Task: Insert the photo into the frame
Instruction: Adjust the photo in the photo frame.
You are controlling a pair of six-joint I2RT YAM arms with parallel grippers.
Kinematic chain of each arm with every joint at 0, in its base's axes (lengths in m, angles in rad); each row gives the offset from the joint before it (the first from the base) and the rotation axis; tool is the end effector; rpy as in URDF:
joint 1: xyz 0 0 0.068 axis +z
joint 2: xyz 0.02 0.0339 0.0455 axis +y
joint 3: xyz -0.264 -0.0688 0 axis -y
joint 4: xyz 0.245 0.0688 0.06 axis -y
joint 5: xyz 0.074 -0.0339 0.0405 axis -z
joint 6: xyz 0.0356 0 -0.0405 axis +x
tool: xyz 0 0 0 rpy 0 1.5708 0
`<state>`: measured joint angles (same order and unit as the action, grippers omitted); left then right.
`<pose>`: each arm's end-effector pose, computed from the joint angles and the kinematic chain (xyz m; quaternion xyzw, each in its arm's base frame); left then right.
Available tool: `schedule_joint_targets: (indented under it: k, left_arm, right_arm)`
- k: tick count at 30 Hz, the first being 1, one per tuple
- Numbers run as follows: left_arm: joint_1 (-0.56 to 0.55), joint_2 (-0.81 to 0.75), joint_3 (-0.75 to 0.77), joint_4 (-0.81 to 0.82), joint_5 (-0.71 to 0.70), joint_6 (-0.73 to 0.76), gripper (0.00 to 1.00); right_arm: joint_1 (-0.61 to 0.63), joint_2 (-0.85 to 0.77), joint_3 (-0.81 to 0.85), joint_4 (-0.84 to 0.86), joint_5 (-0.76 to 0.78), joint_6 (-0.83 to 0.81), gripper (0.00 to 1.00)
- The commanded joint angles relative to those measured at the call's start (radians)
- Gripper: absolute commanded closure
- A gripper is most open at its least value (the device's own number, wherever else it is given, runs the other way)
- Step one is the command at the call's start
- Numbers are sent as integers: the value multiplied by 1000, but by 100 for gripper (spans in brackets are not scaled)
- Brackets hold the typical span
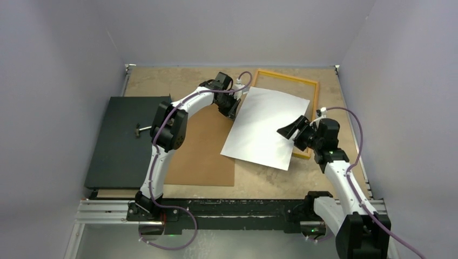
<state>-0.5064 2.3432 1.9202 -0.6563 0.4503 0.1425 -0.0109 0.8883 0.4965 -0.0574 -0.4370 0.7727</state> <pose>0.4318 -0.2572 0.1632 0.3529 0.8788 -0.2559 0.1940 0.1987 0.0129 0.2341 0.2091 0.8081 0.3634 0.4138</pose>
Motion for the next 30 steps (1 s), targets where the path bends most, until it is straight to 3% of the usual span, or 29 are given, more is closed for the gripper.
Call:
schedule_joint_targets:
  k: [1,6,10,16,23,26,30]
  left_arm:
    - [-7,-53,-12,-25,-20,19,99]
    - [-7,-60,-2,-34,-25,24,99]
    - [-6,-62,9,-39,-31,26,99]
    - [-5,-58,39,-45,-36,18,99]
    - [47,-40,142,-83,-45,-11,88]
    - [72,-45,164,-85,-46,-18,81]
    - [78,-50,159,-87,-38,-12,79]
  right_arm:
    - [2,50,95,-9,92,-68,30]
    - [2,123,120,37,130,-87,48]
    - [0,170,146,44,165,-111,71]
    - [-6,211,185,43,234,-143,95]
    - [-110,217,216,46,266,-184,100]
    - [-124,217,231,44,311,-200,100]
    - [-125,236,239,53,328,-207,100]
